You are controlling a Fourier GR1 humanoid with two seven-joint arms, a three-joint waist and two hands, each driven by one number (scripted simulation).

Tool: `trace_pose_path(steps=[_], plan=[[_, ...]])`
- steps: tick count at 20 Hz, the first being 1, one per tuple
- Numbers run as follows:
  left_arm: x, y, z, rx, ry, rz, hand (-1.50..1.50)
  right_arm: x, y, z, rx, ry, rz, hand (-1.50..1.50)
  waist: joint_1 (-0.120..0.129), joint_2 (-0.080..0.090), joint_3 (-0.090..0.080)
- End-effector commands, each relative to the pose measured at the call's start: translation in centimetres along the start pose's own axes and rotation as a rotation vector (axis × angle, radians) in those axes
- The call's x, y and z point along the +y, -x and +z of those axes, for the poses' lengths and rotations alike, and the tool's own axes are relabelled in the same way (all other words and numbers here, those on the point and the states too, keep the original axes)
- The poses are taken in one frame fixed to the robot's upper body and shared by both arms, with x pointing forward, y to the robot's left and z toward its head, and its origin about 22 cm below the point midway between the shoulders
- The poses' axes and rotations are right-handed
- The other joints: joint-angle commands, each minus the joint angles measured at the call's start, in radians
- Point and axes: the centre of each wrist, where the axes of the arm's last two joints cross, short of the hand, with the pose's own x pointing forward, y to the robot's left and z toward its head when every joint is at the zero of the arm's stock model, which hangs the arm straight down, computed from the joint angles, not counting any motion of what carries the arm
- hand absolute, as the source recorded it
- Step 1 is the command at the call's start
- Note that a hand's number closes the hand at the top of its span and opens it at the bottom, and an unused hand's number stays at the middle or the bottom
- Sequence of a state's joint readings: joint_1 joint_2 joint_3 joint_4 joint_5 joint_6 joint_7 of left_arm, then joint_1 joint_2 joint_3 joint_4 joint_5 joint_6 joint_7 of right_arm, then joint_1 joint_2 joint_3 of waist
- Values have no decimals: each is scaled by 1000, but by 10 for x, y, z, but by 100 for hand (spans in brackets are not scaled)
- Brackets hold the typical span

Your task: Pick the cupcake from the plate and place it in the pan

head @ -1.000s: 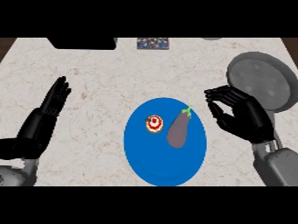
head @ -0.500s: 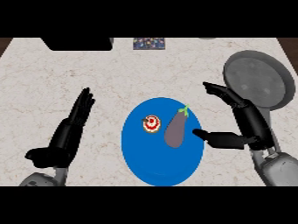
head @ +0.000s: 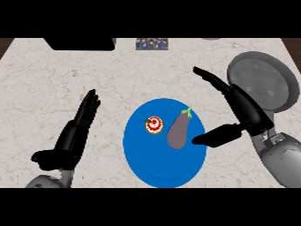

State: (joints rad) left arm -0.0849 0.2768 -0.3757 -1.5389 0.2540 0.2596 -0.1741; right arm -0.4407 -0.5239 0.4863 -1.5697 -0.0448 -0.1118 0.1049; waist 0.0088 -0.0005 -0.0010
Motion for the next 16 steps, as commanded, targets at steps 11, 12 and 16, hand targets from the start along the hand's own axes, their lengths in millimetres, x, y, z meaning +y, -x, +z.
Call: trace_pose_path(steps=[11, 12, 16], plan=[[-6, -11, -11, -6, -13, -7, 0, 64, -26, -56, 229, -448, 414, -150, 2, 1, 1], [-10, 5, 7, -4, -8, -1, 0, 67, -40, -57, 231, -432, 483, -150, 2, -1, 0], [3, -10, -18, 2, -4, 13, 0, 105, -34, -57, 285, -488, 511, -150, -7, 1, 1]])
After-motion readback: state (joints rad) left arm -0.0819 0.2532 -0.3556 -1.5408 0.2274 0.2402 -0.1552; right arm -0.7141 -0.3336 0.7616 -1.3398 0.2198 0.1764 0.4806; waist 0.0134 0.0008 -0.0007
